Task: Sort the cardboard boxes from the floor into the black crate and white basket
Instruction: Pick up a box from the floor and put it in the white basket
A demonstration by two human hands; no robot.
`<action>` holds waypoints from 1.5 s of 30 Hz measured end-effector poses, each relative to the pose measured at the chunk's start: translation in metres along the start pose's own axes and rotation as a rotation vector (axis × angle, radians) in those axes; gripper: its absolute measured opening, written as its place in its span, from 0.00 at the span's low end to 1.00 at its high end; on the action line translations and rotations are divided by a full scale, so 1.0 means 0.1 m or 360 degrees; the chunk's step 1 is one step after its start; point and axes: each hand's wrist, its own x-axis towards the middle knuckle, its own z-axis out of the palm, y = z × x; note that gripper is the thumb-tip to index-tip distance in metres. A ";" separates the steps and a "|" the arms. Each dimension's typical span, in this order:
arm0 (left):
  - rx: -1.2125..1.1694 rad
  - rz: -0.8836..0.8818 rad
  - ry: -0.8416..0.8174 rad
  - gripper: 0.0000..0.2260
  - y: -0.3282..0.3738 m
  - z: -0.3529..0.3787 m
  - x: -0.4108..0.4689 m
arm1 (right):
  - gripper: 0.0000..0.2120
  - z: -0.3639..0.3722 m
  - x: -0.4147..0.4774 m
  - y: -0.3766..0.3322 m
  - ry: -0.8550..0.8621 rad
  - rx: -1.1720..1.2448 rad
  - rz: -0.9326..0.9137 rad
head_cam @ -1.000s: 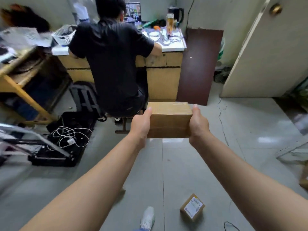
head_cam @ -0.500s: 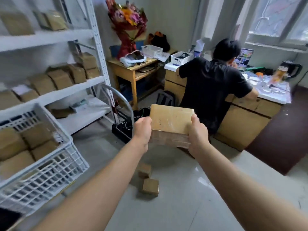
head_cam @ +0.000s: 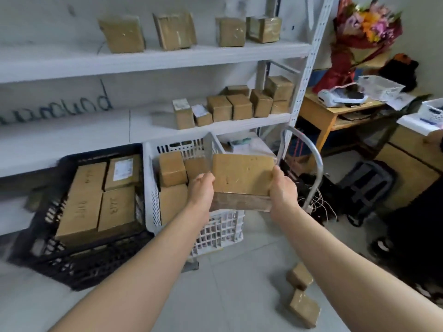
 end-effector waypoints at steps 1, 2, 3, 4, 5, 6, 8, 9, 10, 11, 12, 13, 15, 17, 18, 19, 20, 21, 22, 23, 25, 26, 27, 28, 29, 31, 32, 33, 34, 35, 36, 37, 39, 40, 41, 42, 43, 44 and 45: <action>-0.0017 -0.0013 0.0041 0.07 0.00 -0.14 0.09 | 0.16 0.18 0.01 0.02 -0.0043 -0.0036 0.0007; -0.0041 -0.0024 0.0072 0.06 0.00 -0.26 0.18 | 0.16 0.34 0.03 0.03 -0.0086 -0.0070 0.0010; -0.0062 -0.0036 0.0088 0.06 0.01 -0.36 0.27 | 0.17 0.49 0.06 0.04 -0.0120 -0.0096 0.0011; -0.0083 -0.0052 0.0098 0.05 0.01 -0.45 0.37 | 0.16 0.62 0.10 0.05 -0.0153 -0.0106 0.0013; -0.0101 -0.0070 0.0113 0.05 0.02 -0.52 0.46 | 0.15 0.74 0.15 0.07 -0.0185 -0.0108 0.0015; -0.0118 -0.0083 0.0139 0.06 0.02 -0.57 0.55 | 0.14 0.86 0.21 0.08 -0.0215 -0.0112 0.0021; -0.0149 -0.0105 0.0217 0.06 0.03 -0.64 0.73 | 0.14 1.06 0.36 0.08 -0.0263 -0.0144 0.0043; -0.0161 -0.0122 0.0259 0.06 0.03 -0.66 0.82 | 0.14 1.15 0.43 0.08 -0.0286 -0.0163 0.0054; -0.0177 -0.0143 0.0290 0.07 0.03 -0.66 0.92 | 0.15 1.24 0.53 0.08 -0.0313 -0.0172 0.0066; -0.0196 -0.0169 0.0309 0.08 0.04 -0.66 1.01 | 0.15 1.33 0.63 0.09 -0.0341 -0.0171 0.0081; -0.0223 -0.0201 0.0320 0.08 0.04 -0.64 1.11 | 0.15 1.42 0.74 0.10 -0.0366 -0.0166 0.0096; -0.0255 -0.0233 0.0327 0.09 0.05 -0.62 1.22 | 0.14 1.50 0.85 0.11 -0.0386 -0.0181 0.0105; -0.0307 -0.0281 0.0355 0.10 0.08 -0.56 1.44 | 0.15 1.67 1.09 0.11 -0.0436 -0.0274 0.0077; -0.0311 -0.0308 0.0404 0.10 0.12 -0.51 1.66 | 0.22 1.81 1.33 0.11 -0.0514 -0.0420 -0.0009; -0.0298 -0.0327 0.0428 0.10 0.13 -0.49 1.78 | 0.26 1.87 1.47 0.12 -0.0581 -0.0525 -0.0056; -0.0273 -0.0351 0.0456 0.08 0.13 -0.48 1.89 | 0.29 1.92 1.60 0.13 -0.0673 -0.0639 -0.0094; -0.0244 -0.0378 0.0489 0.06 0.12 -0.47 2.00 | 0.29 1.98 1.73 0.15 -0.0764 -0.0741 -0.0102; -0.0207 -0.0404 0.0523 0.05 0.09 -0.46 2.12 | 0.29 2.03 1.85 0.17 -0.0826 -0.0831 -0.0082; -0.0178 -0.0434 0.0552 0.04 0.06 -0.45 2.21 | 0.28 2.08 1.95 0.19 -0.0849 -0.0924 -0.0043; -0.0158 -0.0459 0.0561 0.04 0.04 -0.45 2.30 | 0.27 2.13 2.04 0.21 -0.0843 -0.1017 -0.0004; -0.0172 -0.0474 0.0532 0.05 -0.01 -0.44 2.45 | 0.28 2.21 2.16 0.27 -0.0812 -0.1119 0.0095; -0.0199 -0.0481 0.0509 0.10 -0.02 -0.43 2.53 | 0.30 2.25 2.22 0.31 -0.0799 -0.1118 0.0142; -0.0220 -0.0491 0.0494 0.14 -0.02 -0.42 2.62 | 0.31 2.29 2.27 0.35 -0.0782 -0.1103 0.0168; -0.0229 -0.0494 0.0489 0.16 0.00 -0.41 2.71 | 0.32 2.33 2.32 0.38 -0.0768 -0.1087 0.0182; -0.0232 -0.0493 0.0490 0.17 0.01 -0.39 2.79 | 0.32 2.37 2.36 0.40 -0.0760 -0.1071 0.0187; -0.0228 -0.0484 0.0517 0.19 0.02 -0.34 2.96 | 0.31 2.45 2.43 0.41 -0.0753 -0.1084 0.0188; -0.0211 -0.0481 0.0530 0.20 0.04 -0.32 3.04 | 0.31 2.48 2.46 0.41 -0.0752 -0.1114 0.0184; -0.0202 -0.0490 0.0539 0.20 0.05 -0.30 3.13 | 0.31 2.53 2.48 0.43 -0.0762 -0.1146 0.0180; -0.0212 -0.0513 0.0540 0.19 0.05 -0.29 3.22 | 0.32 2.58 2.50 0.44 -0.0785 -0.1180 0.0185; -0.0228 -0.0534 0.0532 0.18 0.04 -0.27 3.32 | 0.32 2.63 2.52 0.45 -0.0811 -0.1212 0.0204; -0.0229 -0.0546 0.0510 0.17 0.02 -0.27 3.40 | 0.33 2.69 2.54 0.47 -0.0827 -0.1234 0.0239; -0.0209 -0.0547 0.0479 0.15 0.00 -0.27 3.48 | 0.33 2.74 2.56 0.48 -0.0835 -0.1237 0.0275; -0.0169 -0.0544 0.0408 0.11 -0.06 -0.29 3.62 | 0.32 2.85 2.61 0.53 -0.0821 -0.1191 0.0330; -0.0161 -0.0560 0.0357 0.11 -0.08 -0.30 3.67 | 0.30 2.90 2.63 0.55 -0.0803 -0.1158 0.0347; -0.0154 -0.0583 0.0312 0.12 -0.11 -0.32 3.73 | 0.30 2.94 2.66 0.58 -0.0777 -0.1130 0.0362; -0.0150 -0.0598 0.0288 0.15 -0.14 -0.33 3.79 | 0.29 2.99 2.69 0.60 -0.0751 -0.1120 0.0380; -0.0150 -0.0603 0.0288 0.17 -0.17 -0.35 3.85 | 0.29 3.03 2.73 0.62 -0.0731 -0.1117 0.0399; -0.0150 -0.0597 0.0288 0.18 -0.20 -0.36 3.91 | 0.30 3.07 2.78 0.65 -0.0718 -0.1108 0.0419; -0.0151 -0.0587 0.0270 0.19 -0.22 -0.36 3.97 | 0.30 3.10 2.83 0.67 -0.0707 -0.1090 0.0424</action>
